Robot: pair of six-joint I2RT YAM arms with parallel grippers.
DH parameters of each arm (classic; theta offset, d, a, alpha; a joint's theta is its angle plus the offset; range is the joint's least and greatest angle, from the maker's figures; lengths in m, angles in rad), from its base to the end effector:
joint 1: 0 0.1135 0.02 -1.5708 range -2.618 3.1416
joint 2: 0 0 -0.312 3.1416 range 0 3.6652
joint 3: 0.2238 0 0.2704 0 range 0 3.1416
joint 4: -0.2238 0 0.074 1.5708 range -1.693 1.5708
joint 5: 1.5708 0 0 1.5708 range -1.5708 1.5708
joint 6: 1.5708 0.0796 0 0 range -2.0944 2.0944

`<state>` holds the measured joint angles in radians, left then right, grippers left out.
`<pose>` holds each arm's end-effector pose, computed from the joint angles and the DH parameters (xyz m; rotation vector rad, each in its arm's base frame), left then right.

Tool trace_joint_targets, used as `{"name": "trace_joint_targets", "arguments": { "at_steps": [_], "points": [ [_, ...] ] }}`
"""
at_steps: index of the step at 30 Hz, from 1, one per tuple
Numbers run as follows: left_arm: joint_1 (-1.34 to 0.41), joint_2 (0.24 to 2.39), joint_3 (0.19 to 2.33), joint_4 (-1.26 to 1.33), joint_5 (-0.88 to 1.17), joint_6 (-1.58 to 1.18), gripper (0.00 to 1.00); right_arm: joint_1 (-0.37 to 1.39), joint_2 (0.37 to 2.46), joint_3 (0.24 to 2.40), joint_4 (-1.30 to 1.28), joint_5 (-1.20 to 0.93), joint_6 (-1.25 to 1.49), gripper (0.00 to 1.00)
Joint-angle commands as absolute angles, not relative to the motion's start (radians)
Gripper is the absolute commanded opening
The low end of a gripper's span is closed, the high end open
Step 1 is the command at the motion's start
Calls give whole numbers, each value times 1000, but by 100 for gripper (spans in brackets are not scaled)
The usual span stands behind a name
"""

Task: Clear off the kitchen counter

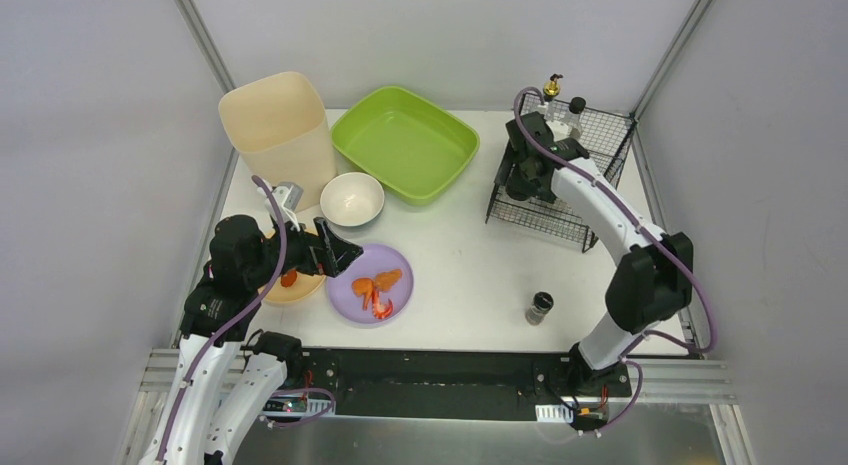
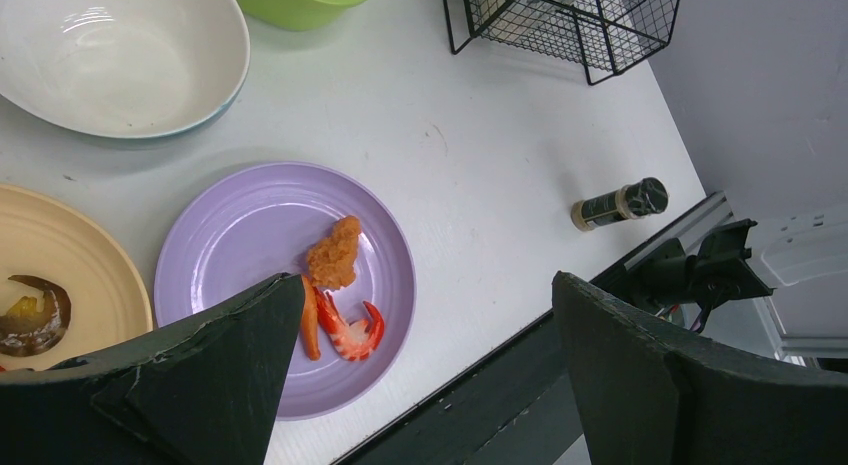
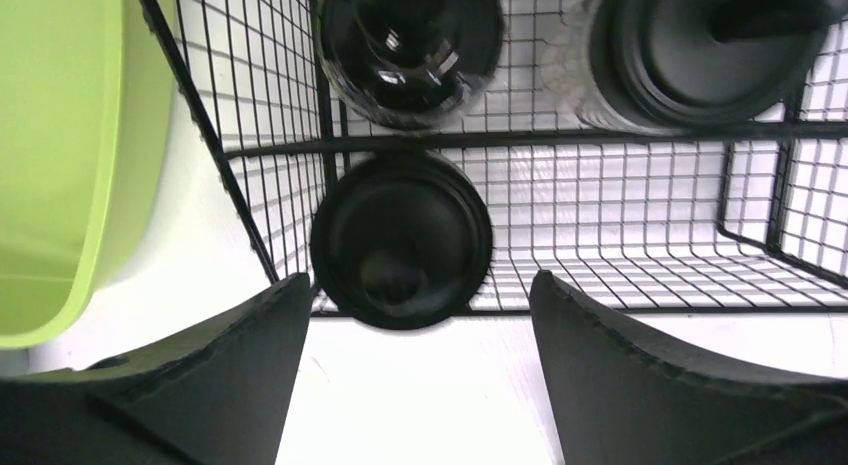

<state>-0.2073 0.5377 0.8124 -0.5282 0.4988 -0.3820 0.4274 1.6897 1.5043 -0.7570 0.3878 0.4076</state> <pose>0.1182 -0.0638 0.3665 0.2013 1.8693 -0.8642 0.3893 0.1442 0.3142 0.1302 2.4169 -0.1153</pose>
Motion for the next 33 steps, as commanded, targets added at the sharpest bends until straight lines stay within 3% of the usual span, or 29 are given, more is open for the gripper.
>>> {"name": "trace_joint_targets", "arguments": {
  "at_steps": [1, 18, 33],
  "points": [
    [-196, 539, 813, -496, 520, -383, 100, 440, 1535, 1452, -784, 409, 414, 84],
    [-195, 526, 814, -496, 521, -385, 100, 590, 1062, 1027, -918, 405, 492, 87],
    [-195, 520, 812, -495, 520, -385, 100, 745, 950, 868, -1044, 420, 666, 88]
  ]
}}
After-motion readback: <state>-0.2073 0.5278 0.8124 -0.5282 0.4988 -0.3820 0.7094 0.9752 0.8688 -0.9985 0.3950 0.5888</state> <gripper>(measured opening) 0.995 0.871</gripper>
